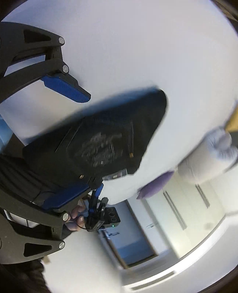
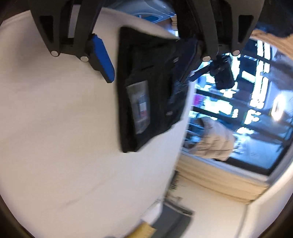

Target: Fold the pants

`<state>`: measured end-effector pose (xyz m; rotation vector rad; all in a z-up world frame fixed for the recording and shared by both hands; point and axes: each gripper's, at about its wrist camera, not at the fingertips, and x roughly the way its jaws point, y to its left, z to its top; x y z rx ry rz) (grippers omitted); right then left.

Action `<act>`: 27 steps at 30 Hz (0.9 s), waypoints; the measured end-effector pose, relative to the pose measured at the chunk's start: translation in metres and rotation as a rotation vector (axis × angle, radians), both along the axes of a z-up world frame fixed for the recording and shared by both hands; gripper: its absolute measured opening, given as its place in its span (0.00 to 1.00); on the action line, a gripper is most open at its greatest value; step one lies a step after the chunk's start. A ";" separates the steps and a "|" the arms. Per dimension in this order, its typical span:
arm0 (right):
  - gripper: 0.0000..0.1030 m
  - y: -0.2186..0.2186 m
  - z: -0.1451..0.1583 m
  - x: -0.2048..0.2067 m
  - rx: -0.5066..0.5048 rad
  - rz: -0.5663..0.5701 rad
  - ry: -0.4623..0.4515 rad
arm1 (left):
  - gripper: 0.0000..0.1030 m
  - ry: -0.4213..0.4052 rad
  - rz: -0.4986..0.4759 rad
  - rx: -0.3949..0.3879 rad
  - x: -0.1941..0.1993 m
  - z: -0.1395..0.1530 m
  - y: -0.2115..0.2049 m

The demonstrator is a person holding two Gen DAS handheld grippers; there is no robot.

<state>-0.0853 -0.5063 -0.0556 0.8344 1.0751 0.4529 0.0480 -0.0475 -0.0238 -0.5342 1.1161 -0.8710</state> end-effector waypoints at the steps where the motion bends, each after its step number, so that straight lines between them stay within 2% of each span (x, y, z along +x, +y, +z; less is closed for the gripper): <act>1: 0.70 -0.001 -0.006 0.006 -0.002 0.000 0.027 | 0.87 0.024 0.006 0.026 0.003 -0.005 -0.003; 2: 0.70 -0.002 -0.013 0.013 -0.004 -0.003 0.054 | 0.87 0.037 0.003 0.053 0.006 -0.010 -0.009; 6: 0.70 -0.005 -0.016 0.032 0.020 0.002 0.064 | 0.87 0.048 -0.029 0.074 0.014 -0.011 -0.025; 10: 0.70 -0.007 -0.020 0.045 0.027 0.013 0.087 | 0.85 0.105 -0.028 0.062 0.029 -0.022 -0.032; 18: 0.70 0.036 -0.028 0.076 -0.005 0.114 0.129 | 0.42 0.145 -0.057 0.150 0.042 -0.023 -0.042; 20: 0.65 0.052 -0.026 0.082 -0.037 0.141 0.127 | 0.34 0.154 -0.054 0.154 0.044 -0.022 -0.041; 22: 0.46 0.062 -0.024 0.085 -0.093 0.159 0.130 | 0.31 0.147 -0.057 0.162 0.044 -0.023 -0.044; 23: 0.42 0.066 -0.023 0.085 -0.125 0.156 0.134 | 0.28 0.141 -0.058 0.165 0.043 -0.022 -0.043; 25: 0.26 0.070 -0.016 0.086 -0.145 0.135 0.134 | 0.25 0.122 -0.056 0.179 0.041 -0.019 -0.045; 27: 0.21 0.075 -0.004 0.085 -0.156 0.120 0.112 | 0.21 0.109 -0.053 0.188 0.041 -0.016 -0.053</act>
